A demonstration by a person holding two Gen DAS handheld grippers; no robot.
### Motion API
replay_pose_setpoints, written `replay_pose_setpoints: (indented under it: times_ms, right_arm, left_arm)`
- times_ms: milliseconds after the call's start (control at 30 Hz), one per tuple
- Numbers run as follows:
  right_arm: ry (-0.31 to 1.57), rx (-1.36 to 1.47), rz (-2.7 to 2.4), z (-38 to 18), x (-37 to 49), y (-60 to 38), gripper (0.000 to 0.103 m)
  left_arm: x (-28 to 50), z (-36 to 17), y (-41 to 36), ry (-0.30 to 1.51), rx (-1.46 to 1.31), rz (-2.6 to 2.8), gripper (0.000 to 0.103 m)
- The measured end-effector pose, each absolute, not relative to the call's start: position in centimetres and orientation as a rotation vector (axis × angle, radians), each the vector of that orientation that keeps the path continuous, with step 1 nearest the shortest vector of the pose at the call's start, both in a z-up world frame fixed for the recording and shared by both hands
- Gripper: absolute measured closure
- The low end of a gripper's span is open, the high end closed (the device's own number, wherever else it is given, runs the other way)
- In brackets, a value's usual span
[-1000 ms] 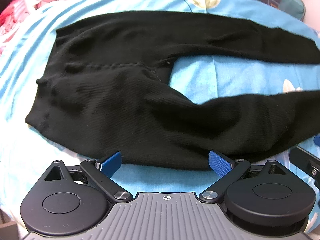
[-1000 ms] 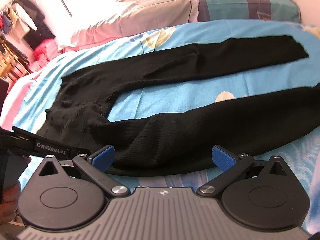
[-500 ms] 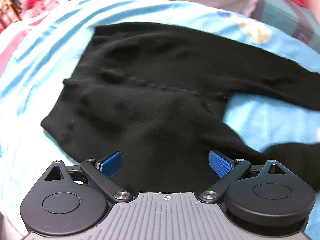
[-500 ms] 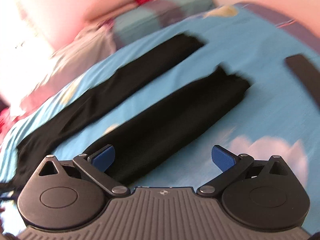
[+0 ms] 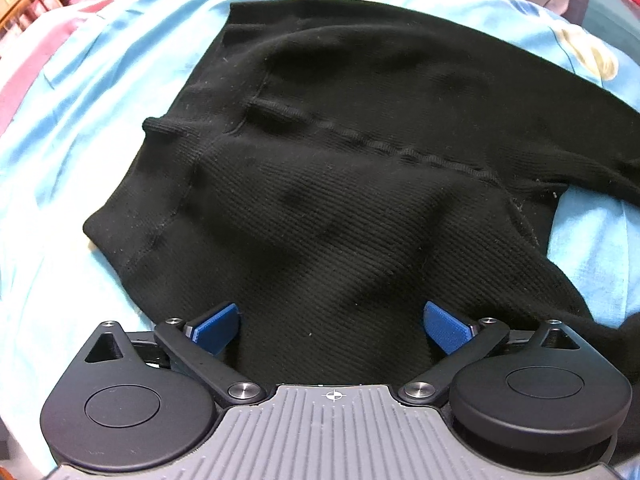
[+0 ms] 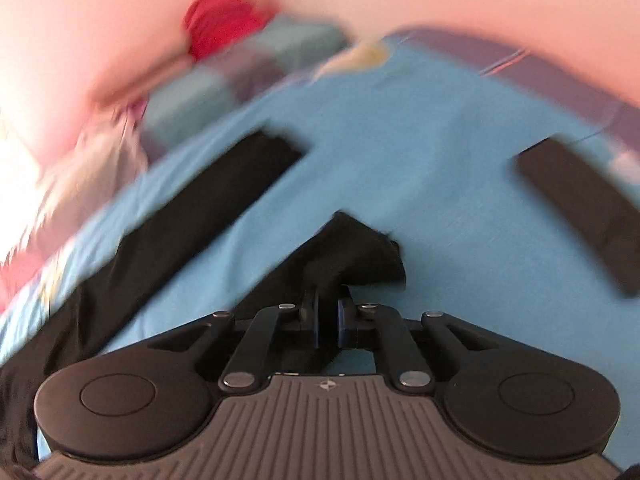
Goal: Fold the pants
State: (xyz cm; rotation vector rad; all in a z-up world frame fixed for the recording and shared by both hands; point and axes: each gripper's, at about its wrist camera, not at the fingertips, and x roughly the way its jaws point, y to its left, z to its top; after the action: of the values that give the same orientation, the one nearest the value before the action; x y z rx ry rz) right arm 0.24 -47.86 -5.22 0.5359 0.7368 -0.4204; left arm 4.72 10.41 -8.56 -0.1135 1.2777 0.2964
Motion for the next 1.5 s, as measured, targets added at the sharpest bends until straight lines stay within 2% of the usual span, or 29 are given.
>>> replay_pose_setpoints:
  times_ms: [167,233,300,400,433,533,733,867,933,967,1000,1067,1133,1167,1233,1267,1300,1400,1500]
  right_arm:
    - [0.755,0.712,-0.59,-7.0,-5.6,-52.8,0.094]
    - [0.752,0.679,-0.612,-6.4,-5.6,-52.4,0.079]
    - [0.733,0.659,-0.672,-5.6,-4.9,-51.9,0.04]
    - [0.687,0.386,-0.728,-3.4,-4.3,-48.2,0.02]
    - [0.683,0.26,-0.744,-2.9,-4.1,-46.2,0.018]
    - [0.667,0.1,-0.507,-2.1,-3.8,-40.7,0.019]
    - [0.733,-0.124,0.25,-2.9,0.0,-26.6,0.029]
    - [0.761,-0.221,0.522,-4.2,2.4,-18.6,0.035]
    - [0.829,-0.231,0.583,-5.8,4.3,-16.1,0.051]
    - [0.887,-0.228,0.601,-6.8,5.0,-15.1,0.085]
    - [0.932,-0.244,0.603,-7.8,6.1,-14.8,0.098]
    - [0.887,-0.207,0.503,-7.9,7.4,-15.6,0.097]
    - [0.923,-0.024,0.408,-7.6,8.5,-17.3,0.095]
    - [0.928,-0.038,0.402,-7.6,8.3,-17.0,0.091]
    - [0.88,-0.128,0.407,-7.4,6.5,-16.1,0.074]
    - [0.849,-0.137,0.383,-6.9,5.7,-16.2,0.049]
    - [0.823,-0.127,0.347,-6.3,5.6,-16.7,0.034]
    - [0.728,-0.115,0.302,-4.0,2.7,-18.7,0.034]
    - [0.816,-0.118,0.407,-3.8,0.3,-20.1,0.036]
  left_arm:
    - [4.5,-8.9,10.4,1.261,-0.113,0.284,0.0]
    - [4.5,-8.8,10.3,1.26,-0.112,0.282,0.0]
    - [4.5,-8.8,10.4,1.261,-0.11,0.276,0.0]
    - [4.4,-8.8,10.3,1.255,-0.1,0.262,0.0]
    - [4.3,-8.8,10.2,1.249,-0.098,0.257,0.0]
    - [3.7,-8.6,10.4,1.235,-0.098,0.241,0.0]
    - [2.3,-8.6,10.0,1.208,-0.049,0.209,0.0]
    - [2.1,-8.6,9.9,1.196,-0.046,0.207,0.0]
    - [1.9,-8.6,9.9,1.183,-0.041,0.2,0.0]
    - [1.6,-8.5,9.8,1.177,-0.039,0.197,0.0]
    - [1.4,-8.5,9.8,1.17,-0.036,0.19,0.0]
    - [0.9,-8.5,9.7,1.158,-0.027,0.177,0.0]
    - [0.6,-8.5,9.6,1.145,-0.018,0.17,0.0]
    - [0.5,-8.5,9.6,1.141,-0.014,0.168,0.0]
    - [0.5,-8.4,9.7,1.147,-0.016,0.165,0.0]
    - [0.6,-8.3,9.7,1.153,-0.018,0.162,0.0]
    - [0.7,-8.2,9.8,1.165,-0.02,0.158,0.0]
    - [1.1,-7.0,10.2,1.184,-0.043,0.162,0.0]
    - [1.5,-5.1,9.9,1.138,-0.055,0.139,0.0]
